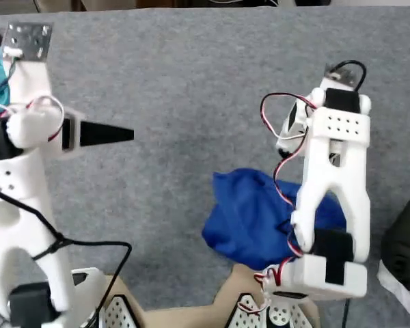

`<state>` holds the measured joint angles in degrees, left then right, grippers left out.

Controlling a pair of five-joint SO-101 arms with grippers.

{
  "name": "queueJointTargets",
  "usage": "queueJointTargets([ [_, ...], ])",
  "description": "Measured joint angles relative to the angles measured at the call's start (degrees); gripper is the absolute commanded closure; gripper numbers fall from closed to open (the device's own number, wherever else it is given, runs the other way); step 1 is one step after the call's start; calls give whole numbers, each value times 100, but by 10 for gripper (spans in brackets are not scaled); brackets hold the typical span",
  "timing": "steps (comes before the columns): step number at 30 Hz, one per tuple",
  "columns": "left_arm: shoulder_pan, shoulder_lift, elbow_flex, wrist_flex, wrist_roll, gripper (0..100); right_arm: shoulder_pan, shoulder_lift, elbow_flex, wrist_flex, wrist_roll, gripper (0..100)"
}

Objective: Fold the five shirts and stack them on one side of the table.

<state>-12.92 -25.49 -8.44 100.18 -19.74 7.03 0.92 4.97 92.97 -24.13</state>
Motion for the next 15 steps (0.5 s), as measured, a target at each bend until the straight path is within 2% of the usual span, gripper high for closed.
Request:
queueJointTargets([
  [7, -35, -387, 844, 0, 0, 451, 0, 422, 70, 308, 0, 806],
  [15, -35, -396, 897, 0, 0, 451, 0, 888, 826, -580, 0, 807],
])
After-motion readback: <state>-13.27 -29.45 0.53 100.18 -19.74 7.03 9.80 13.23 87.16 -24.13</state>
